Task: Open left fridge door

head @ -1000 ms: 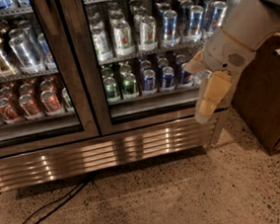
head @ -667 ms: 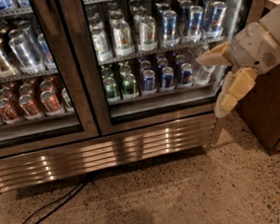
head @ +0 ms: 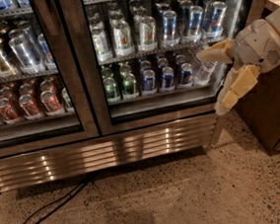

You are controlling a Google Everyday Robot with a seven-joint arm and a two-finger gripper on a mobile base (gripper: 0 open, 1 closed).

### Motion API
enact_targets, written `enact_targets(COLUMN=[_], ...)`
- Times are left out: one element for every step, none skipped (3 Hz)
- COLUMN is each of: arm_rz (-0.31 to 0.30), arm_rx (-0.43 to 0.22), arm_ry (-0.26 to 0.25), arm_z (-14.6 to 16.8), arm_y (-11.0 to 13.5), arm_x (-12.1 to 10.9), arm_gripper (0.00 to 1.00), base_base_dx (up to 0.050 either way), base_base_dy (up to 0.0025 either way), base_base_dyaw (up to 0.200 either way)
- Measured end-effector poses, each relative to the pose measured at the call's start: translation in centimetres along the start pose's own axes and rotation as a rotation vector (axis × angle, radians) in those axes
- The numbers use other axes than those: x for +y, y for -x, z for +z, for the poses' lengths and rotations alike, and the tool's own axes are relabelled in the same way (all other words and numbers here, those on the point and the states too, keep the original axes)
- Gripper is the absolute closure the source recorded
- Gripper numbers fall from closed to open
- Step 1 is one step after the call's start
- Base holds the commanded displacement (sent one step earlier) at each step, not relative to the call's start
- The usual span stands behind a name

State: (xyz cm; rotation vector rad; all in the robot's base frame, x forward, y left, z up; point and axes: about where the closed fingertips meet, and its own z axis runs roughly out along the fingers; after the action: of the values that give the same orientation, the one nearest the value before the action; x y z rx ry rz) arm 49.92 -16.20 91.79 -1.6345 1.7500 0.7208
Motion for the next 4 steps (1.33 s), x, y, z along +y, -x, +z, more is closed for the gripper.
enact_targets(arm_rz=[-0.021,-0.117,-0.231,-0.231], arm_rx=[-0.135,-0.318,-0.385,-0.385], arm_ry=[0.07,0.174,0.271,0.271], arm_z=[0.8,2.6,4.7,4.7], arm_y=[1.1,5.3,10.4,10.4], arm_x=[0.6,3.5,7.6,7.6], arm_gripper=[0.0,0.0,0.0,0.0], base_base_dx=[0.0,0.0,0.0,0.0], base_base_dy=[0.0,0.0,0.0,0.0], base_base_dyaw=[0.0,0.0,0.0,0.0])
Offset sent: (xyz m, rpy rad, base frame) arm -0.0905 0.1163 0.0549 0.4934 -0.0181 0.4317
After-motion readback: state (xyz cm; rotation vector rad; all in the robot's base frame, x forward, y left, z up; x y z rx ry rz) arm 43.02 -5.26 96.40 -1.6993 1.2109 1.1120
